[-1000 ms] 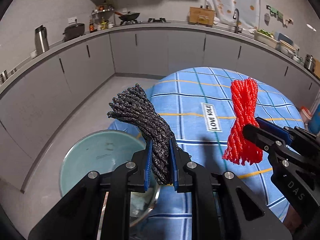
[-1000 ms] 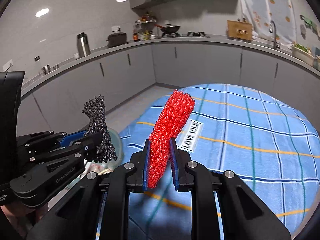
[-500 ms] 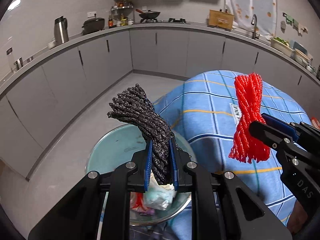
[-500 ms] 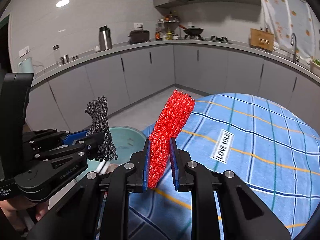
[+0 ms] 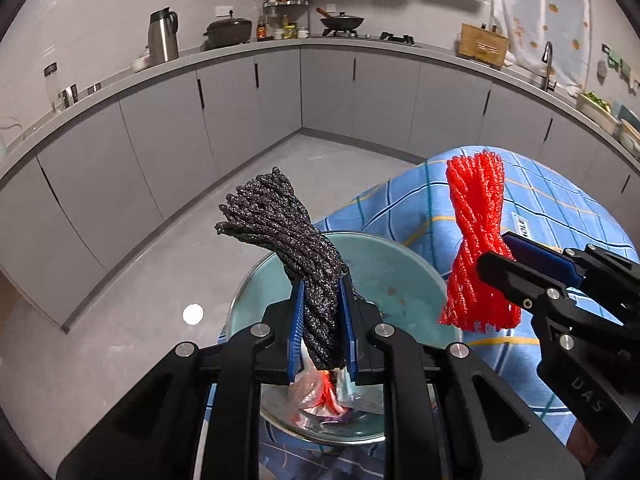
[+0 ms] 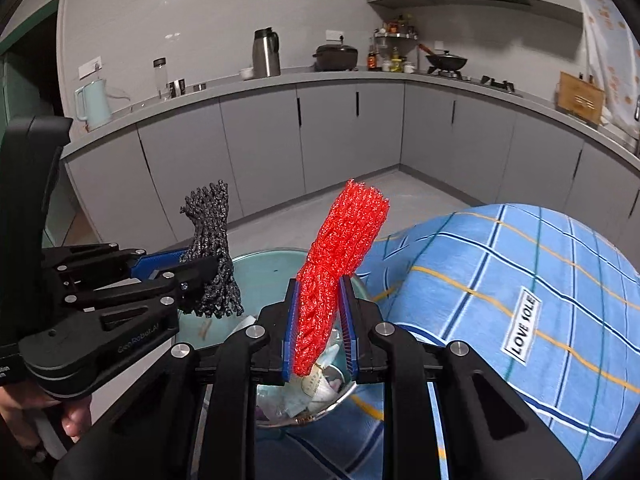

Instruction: Collect trash

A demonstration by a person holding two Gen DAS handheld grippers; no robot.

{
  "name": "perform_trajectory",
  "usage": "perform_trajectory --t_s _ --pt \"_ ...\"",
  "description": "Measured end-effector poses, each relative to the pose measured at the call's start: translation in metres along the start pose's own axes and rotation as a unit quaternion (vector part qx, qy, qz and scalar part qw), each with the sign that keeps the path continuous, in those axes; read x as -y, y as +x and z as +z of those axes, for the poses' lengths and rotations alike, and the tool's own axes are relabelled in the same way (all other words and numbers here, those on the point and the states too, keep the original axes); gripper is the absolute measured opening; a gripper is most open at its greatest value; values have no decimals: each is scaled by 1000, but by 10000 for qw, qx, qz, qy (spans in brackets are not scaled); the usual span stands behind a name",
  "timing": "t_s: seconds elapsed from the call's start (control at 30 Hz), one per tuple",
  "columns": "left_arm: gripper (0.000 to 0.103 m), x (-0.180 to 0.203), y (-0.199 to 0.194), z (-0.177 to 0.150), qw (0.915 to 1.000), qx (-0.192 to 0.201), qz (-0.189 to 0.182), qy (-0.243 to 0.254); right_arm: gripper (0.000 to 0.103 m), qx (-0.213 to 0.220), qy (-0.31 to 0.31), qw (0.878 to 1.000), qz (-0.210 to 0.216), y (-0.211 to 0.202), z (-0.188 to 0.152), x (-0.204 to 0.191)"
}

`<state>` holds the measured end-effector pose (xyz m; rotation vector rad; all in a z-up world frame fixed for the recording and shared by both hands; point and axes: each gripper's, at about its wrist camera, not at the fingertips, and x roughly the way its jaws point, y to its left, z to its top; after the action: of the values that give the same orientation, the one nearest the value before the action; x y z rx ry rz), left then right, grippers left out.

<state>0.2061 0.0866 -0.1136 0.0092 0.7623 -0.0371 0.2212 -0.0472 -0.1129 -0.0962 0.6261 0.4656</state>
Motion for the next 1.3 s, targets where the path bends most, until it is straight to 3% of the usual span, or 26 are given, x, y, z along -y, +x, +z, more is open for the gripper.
perform_trajectory --t_s 0.17,0.23,0.27,0.4,0.5,0.67,0.87,1.3 --pt "20 -5 8 -4 9999 -92 54 -80 27 17 -51 10000 58 9 -3 0" --pt "21 -6 12 -7 9999 -141 37 -83 42 32 28 9999 103 10 -6 4" --pt "22 -6 13 -7 9998 -159 47 -76 44 43 77 9999 112 11 -6 5" --pt "54 -10 13 -10 9997 -123 180 -142 46 113 200 9997 41 7 -10 12" --pt "59 -12 8 -12 9997 -80 198 -152 50 215 378 9991 -25 -3 -11 17" --pt "79 -18 -14 -15 9991 158 329 -205 59 468 604 9969 -159 -32 -12 25" --pt "84 -21 -50 -15 9972 515 472 -261 61 723 791 9936 -362 -69 -15 20" --pt "88 -18 -101 -7 9933 1026 453 -269 62 1090 533 9925 -176 -106 -9 -11"
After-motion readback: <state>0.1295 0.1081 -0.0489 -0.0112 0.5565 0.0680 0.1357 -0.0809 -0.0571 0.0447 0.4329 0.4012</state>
